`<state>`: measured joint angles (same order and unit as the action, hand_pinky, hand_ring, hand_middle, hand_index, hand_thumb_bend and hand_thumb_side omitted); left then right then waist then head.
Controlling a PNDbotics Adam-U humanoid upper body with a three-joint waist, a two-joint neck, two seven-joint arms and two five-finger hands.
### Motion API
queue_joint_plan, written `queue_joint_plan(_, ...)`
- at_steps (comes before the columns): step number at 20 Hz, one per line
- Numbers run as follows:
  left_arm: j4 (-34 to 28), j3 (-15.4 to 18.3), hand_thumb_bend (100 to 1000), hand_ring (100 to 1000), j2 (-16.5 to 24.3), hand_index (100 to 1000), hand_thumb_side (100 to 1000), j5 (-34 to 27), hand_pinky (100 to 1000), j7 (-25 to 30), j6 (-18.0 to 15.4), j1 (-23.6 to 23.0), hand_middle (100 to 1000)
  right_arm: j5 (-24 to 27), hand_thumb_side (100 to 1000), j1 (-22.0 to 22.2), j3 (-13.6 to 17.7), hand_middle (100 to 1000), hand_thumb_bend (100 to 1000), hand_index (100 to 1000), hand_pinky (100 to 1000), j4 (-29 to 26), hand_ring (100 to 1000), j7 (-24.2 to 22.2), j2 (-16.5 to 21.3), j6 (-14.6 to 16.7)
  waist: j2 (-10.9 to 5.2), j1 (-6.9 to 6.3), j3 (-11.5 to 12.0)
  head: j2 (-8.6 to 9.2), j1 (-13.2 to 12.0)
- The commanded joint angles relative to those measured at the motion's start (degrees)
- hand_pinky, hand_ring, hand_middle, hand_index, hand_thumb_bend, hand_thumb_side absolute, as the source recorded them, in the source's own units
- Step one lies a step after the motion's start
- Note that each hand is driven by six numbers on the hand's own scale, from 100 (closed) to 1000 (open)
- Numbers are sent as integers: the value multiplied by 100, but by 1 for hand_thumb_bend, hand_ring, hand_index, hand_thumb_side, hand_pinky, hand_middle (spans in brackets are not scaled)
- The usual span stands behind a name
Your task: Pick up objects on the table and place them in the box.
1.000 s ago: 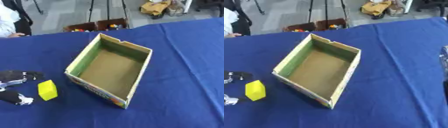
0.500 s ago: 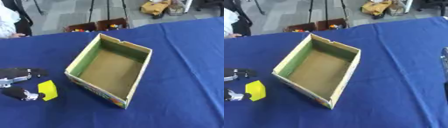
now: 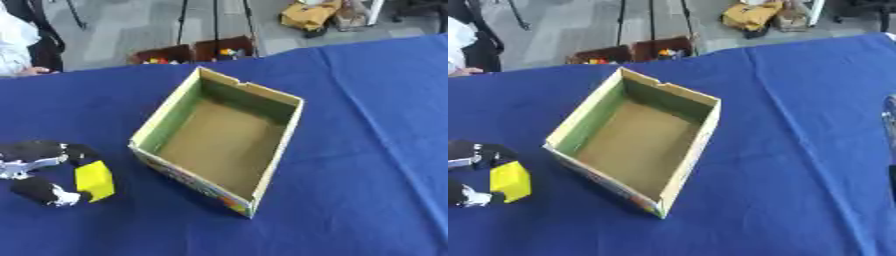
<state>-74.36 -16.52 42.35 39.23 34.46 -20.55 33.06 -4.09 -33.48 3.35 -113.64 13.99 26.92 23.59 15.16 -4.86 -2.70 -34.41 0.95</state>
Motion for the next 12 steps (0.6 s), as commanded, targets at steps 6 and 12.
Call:
queue_joint_plan(6,-67,-68,344,602,84,924,670,-175,416,20,-11,111,791,39,504,-52,47,587,100,811,780,-95,770,-43,49,-6,7,-107,2,41,16)
queue_joint_plan(12,-162,-41,279,521,128,854,616,135,316,-193,103,147,711,50,504,-39,47,586,100,812,781,-95,770,-56,48,-9,3,-110,11,33,22)
